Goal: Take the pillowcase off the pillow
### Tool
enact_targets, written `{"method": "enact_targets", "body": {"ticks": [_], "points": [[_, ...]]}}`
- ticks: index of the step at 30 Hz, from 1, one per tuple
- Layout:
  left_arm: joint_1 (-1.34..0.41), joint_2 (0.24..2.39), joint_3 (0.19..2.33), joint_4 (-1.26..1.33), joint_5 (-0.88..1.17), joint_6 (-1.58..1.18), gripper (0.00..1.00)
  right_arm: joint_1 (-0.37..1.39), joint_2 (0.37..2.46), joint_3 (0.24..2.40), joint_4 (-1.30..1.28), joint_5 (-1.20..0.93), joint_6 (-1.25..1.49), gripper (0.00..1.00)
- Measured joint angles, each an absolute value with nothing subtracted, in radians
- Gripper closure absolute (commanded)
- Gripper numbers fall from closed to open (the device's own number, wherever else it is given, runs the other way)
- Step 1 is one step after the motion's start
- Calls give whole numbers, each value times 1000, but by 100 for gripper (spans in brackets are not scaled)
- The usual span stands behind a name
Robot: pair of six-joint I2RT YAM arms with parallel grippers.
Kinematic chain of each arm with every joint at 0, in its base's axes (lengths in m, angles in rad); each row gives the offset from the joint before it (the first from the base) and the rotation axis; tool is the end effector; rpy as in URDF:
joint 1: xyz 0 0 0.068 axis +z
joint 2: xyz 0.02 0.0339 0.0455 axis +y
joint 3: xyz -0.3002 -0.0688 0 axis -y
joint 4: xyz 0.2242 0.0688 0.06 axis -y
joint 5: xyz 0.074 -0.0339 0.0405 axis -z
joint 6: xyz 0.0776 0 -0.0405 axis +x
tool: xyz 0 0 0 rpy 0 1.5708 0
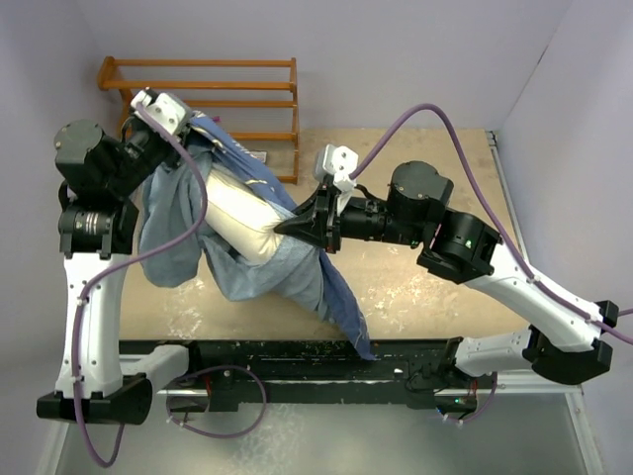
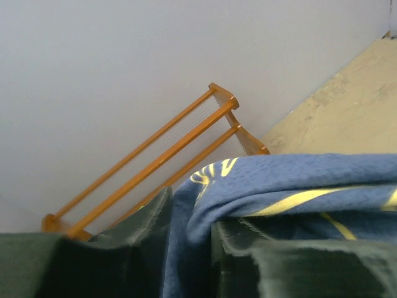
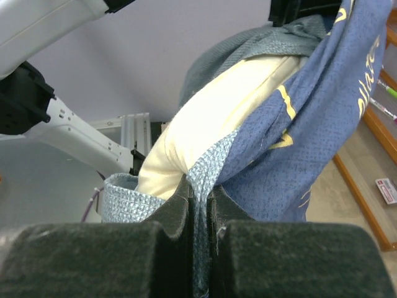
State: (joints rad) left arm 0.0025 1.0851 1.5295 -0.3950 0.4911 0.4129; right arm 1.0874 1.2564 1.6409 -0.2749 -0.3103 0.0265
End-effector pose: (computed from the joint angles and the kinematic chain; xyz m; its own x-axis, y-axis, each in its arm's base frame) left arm 0.1988 -0.0361 0.5366 0.2333 0.3544 -0.9055 0.4096 0.8087 0.4221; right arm 0.0996 0.2408 0.5549 0.0247 0.1014 -0.9945 -0.9852 0.1712 -0.0070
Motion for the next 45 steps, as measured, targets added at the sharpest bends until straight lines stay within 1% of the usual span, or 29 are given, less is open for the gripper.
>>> {"method": "enact_targets", "body": {"ticks": [1, 2, 3, 6, 9, 12, 16, 19, 20, 22, 27, 30, 32, 34, 37, 40, 43, 45], "points": [[-4, 1104, 1542, -382, 484, 408, 26, 1087, 1258, 1642, -275, -308, 24, 100], [-10, 1127, 1553, -373, 473, 411, 14, 1086, 1258, 1641, -279, -301, 22, 100], [-14, 1154, 1565, -366, 449, 403, 8, 1084, 1256, 1642, -283, -294, 18, 100], [-17, 1230, 1592, -360, 406, 389, 0, 1062, 1254, 1638, -284, -224, 7, 100], [-12, 1266, 1595, -358, 373, 381, 1, 987, 1254, 1620, -274, -198, 7, 100], [-7, 1267, 1599, -355, 319, 388, 1, 880, 1254, 1608, -263, -240, 18, 100], [-2, 1270, 1650, -320, 230, 412, 1, 743, 1257, 1589, -211, -345, 48, 100], [38, 1314, 1732, -356, 229, 405, 1, 651, 1257, 1545, -135, -478, 94, 100], [54, 1327, 1753, -383, 250, 398, 1, 604, 1257, 1536, -124, -498, 100, 100], [115, 1359, 1800, -479, 365, 369, 1, 563, 1256, 1499, -80, -575, 117, 100], [262, 1448, 1848, -759, 704, 284, 1, 548, 1256, 1484, -81, -733, 142, 100], [283, 1464, 1849, -800, 811, 197, 1, 550, 1256, 1492, -84, -791, 163, 100], [282, 1464, 1859, -784, 827, 146, 1, 561, 1257, 1501, -82, -823, 181, 100], [252, 1464, 1873, -746, 765, 110, 1, 580, 1260, 1513, -80, -836, 190, 100], [142, 1470, 1887, -698, 562, 102, 1, 612, 1271, 1528, -56, -859, 208, 100], [66, 1505, 1888, -686, 405, 106, 1, 619, 1272, 1518, 4, -877, 266, 100], [44, 1532, 1829, -675, 363, 91, 1, 609, 1277, 1499, 62, -878, 321, 100], [49, 1536, 1774, -677, 392, 76, 1, 594, 1278, 1490, 73, -881, 345, 100]]}}
